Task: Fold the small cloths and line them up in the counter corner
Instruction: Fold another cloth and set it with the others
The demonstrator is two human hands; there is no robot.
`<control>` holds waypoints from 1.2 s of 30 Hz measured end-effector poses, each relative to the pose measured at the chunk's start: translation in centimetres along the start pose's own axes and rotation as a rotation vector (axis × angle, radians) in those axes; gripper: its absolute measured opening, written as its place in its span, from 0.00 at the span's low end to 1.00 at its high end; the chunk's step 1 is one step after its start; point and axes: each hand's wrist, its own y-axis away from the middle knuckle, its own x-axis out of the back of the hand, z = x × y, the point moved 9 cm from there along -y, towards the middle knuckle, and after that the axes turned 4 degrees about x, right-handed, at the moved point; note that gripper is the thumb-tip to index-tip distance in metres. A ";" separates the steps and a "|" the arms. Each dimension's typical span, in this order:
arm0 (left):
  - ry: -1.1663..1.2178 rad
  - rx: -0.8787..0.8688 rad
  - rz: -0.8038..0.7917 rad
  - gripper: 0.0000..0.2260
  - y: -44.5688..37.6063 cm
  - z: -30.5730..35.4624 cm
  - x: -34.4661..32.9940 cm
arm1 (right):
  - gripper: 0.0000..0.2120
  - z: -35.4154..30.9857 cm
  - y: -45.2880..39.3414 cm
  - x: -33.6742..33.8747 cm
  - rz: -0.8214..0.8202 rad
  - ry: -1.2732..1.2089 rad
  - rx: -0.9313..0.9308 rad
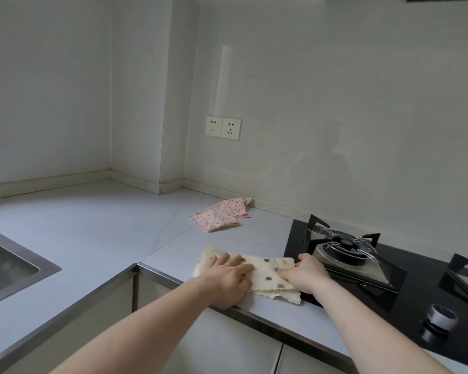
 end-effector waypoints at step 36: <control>0.208 0.304 0.269 0.20 1.0 -10.1 3.1 | 0.12 -12.0 2.9 -4.6 0.053 -0.309 0.253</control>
